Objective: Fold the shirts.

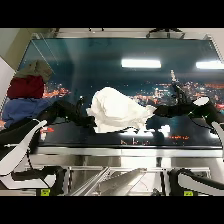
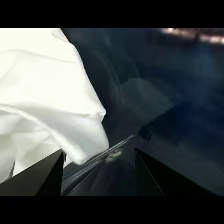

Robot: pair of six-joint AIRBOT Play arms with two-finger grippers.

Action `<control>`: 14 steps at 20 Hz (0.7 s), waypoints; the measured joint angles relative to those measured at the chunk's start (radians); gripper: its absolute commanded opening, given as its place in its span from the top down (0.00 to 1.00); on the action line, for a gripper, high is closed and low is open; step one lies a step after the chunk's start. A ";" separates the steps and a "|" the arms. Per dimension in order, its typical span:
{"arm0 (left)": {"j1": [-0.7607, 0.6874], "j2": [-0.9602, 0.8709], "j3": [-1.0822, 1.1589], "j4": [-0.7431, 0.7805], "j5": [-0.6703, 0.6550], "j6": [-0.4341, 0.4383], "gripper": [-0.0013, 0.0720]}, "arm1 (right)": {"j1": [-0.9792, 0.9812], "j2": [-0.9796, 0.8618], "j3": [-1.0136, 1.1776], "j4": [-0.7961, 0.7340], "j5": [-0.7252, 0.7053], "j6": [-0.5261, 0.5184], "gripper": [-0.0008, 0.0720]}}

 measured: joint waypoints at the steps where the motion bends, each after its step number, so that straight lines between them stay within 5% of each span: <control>1: 0.003 0.010 0.001 -0.003 0.000 0.000 0.96 | 0.012 -0.021 0.001 0.026 -0.010 -0.021 0.35; 2: 0.005 0.021 0.002 -0.004 0.001 0.000 0.96 | 0.024 -0.040 0.001 0.052 -0.012 -0.044 0.57; 3: 0.006 0.031 0.003 -0.004 0.003 0.000 0.96 | 0.035 -0.055 0.001 0.083 -0.023 -0.070 0.92; 8: 0.059 0.145 0.019 -0.035 0.017 0.000 0.96 | 0.045 -0.056 0.047 0.180 0.031 -0.172 0.95; 14: 0.256 0.480 0.284 -0.124 0.077 0.000 0.96 | -0.080 0.240 0.286 0.210 0.208 -0.134 0.95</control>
